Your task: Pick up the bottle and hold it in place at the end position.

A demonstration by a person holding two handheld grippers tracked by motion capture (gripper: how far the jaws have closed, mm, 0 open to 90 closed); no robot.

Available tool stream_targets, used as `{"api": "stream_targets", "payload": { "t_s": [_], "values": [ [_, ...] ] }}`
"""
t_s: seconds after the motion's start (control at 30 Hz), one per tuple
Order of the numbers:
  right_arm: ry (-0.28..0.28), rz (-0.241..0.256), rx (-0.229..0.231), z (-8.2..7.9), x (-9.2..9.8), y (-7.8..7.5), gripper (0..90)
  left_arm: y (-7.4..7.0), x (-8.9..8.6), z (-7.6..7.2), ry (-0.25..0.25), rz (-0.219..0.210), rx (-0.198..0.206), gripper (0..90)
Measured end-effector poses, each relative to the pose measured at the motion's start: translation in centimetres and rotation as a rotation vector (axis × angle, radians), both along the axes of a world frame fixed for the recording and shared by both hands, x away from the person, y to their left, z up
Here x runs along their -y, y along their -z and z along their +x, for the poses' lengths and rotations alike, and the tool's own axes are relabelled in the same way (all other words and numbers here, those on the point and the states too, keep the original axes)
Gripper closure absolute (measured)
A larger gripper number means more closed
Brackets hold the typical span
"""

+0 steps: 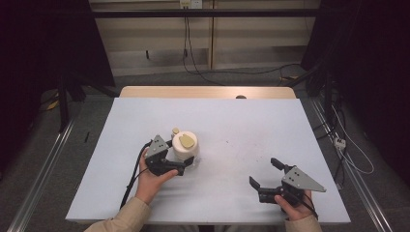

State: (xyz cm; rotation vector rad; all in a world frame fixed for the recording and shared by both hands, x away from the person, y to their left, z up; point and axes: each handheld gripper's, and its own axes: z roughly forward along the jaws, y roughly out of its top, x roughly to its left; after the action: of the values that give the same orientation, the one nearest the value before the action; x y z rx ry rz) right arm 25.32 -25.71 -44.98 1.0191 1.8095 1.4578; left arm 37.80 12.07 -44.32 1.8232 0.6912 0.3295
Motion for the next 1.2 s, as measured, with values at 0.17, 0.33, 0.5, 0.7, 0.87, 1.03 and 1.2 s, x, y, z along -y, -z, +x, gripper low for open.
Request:
{"api": "stream_targets", "payload": {
  "t_s": [0.17, 0.33, 0.5, 0.7, 0.87, 1.03, 1.2],
  "values": [
    [0.0, 0.0, 0.0, 0.0, 0.0, 0.0, 1.8, 0.1, 0.2, 0.1, -0.008, -0.001, -0.001, 4.0],
    [-0.002, 0.0, 0.0, 0.0, 0.0, 0.0, 1.9, 0.2, 0.5, 0.3, -0.016, 0.007, 0.004, 4.1],
    [0.001, 0.003, 0.0, 0.0, 0.0, 0.0, 1.9, 0.3, 0.9, 0.5, -0.024, 0.008, 0.003, 4.0],
    [0.0, 0.003, 0.0, 0.0, 0.0, 0.0, 1.9, 0.4, 1.3, 0.6, -0.04, 0.014, 0.004, 3.6],
    [0.0, 0.002, 0.002, 0.0, 0.1, 0.0, 1.9, 0.4, 1.3, 0.6, -0.041, 0.006, 0.002, 3.8],
    [-0.001, 0.004, 0.0, 0.0, 0.0, 0.0, 2.0, 0.5, 1.5, 0.7, -0.046, 0.004, 0.011, 3.9],
    [0.0, 0.003, 0.002, 0.0, 0.1, 0.0, 2.0, 0.6, 1.9, 0.7, -0.061, 0.0, 0.017, 3.9]
  ]
}}
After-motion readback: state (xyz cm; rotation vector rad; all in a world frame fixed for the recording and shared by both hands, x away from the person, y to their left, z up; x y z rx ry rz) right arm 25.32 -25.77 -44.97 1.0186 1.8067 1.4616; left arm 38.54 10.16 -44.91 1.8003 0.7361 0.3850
